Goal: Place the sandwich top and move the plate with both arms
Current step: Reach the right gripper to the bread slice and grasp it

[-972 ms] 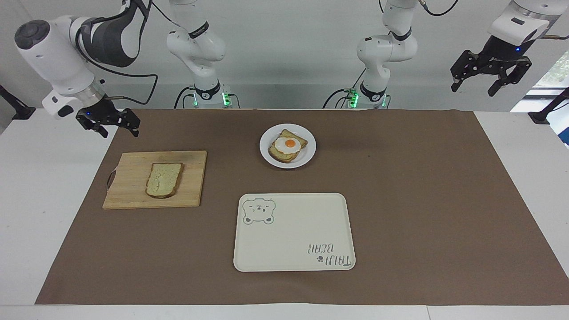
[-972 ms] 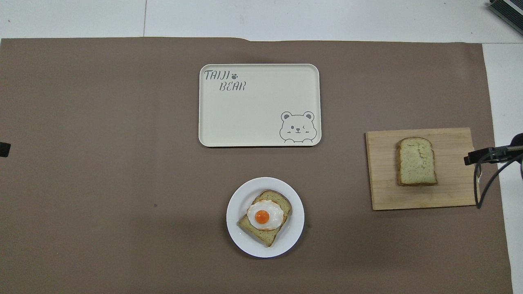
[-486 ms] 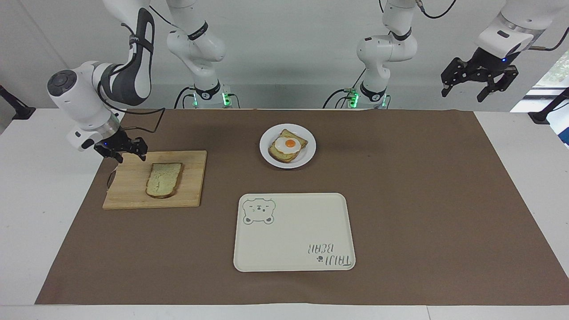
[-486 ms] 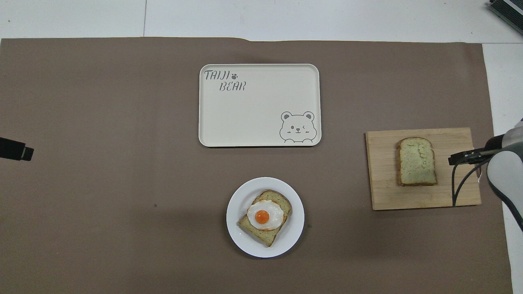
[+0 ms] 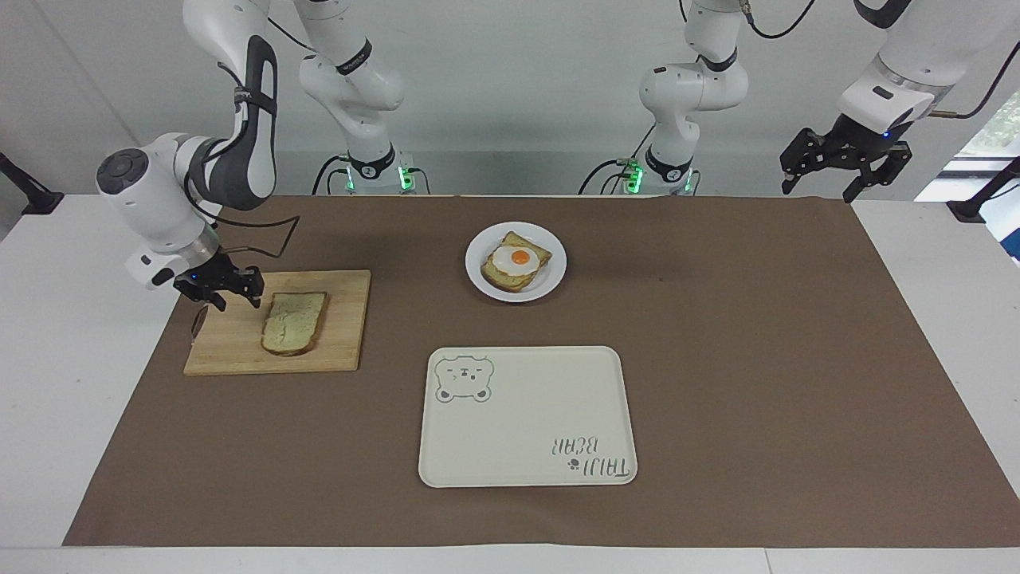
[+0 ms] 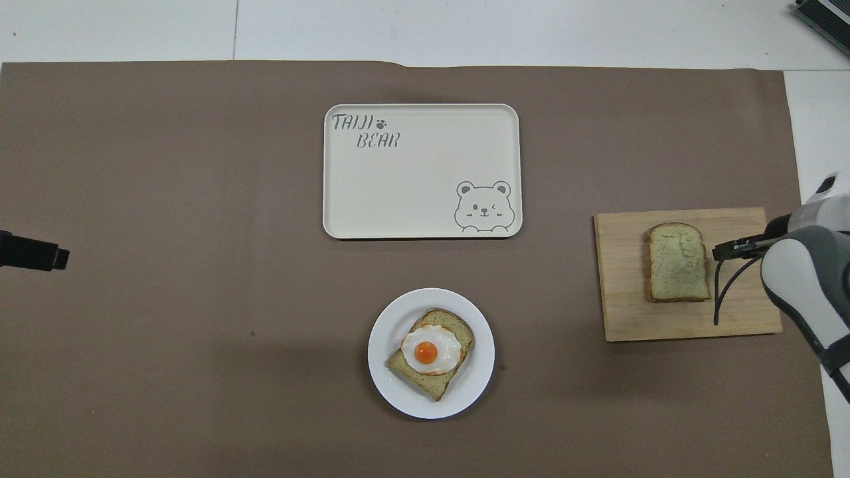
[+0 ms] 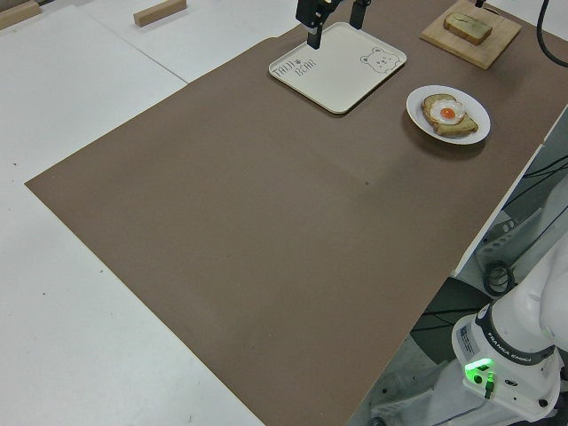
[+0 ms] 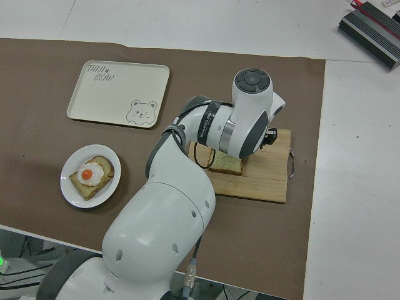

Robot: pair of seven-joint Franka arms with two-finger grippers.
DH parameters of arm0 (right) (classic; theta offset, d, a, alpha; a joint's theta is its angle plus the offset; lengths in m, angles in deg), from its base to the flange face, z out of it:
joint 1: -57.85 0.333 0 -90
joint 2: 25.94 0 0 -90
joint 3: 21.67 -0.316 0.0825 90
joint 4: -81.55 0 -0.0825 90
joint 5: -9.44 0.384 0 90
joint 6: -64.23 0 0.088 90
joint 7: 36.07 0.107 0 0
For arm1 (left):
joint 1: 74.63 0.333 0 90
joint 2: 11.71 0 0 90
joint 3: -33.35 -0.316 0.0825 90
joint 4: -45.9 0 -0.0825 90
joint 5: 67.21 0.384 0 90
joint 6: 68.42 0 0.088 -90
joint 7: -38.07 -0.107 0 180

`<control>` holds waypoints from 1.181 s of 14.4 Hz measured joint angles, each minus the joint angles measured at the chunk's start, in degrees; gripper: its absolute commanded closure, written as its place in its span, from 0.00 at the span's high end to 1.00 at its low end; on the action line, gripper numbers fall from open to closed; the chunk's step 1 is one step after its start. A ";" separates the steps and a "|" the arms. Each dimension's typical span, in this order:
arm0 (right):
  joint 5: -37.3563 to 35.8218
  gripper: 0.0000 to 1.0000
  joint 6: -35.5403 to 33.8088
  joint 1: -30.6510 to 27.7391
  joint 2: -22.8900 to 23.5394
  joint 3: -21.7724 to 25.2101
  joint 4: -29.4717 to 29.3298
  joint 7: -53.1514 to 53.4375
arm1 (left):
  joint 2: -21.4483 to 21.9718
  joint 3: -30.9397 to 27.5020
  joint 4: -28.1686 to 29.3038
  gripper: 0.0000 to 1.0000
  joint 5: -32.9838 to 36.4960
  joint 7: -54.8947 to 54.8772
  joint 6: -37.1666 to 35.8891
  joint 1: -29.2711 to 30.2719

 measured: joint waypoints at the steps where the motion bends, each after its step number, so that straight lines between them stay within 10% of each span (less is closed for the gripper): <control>1: 1.32 0.49 1.64 0.00 0.42 -0.12 0.60 -1.08 | 0.14 0.05 0.02 1.00 0.00 0.00 0.00 0.00; 4: 5.08 0.47 5.05 0.70 1.97 -0.28 2.58 -2.82 | 0.17 0.11 0.03 1.00 0.00 0.00 0.00 0.00; 6: 5.55 0.00 7.56 1.20 2.82 -0.28 3.82 -2.83 | 0.17 0.11 0.04 1.00 0.00 0.00 0.00 0.00; 17: 6.36 0.00 -3.64 0.66 0.56 -0.03 -0.48 -3.07 | 0.17 0.22 0.04 1.00 -0.03 0.00 0.00 -0.03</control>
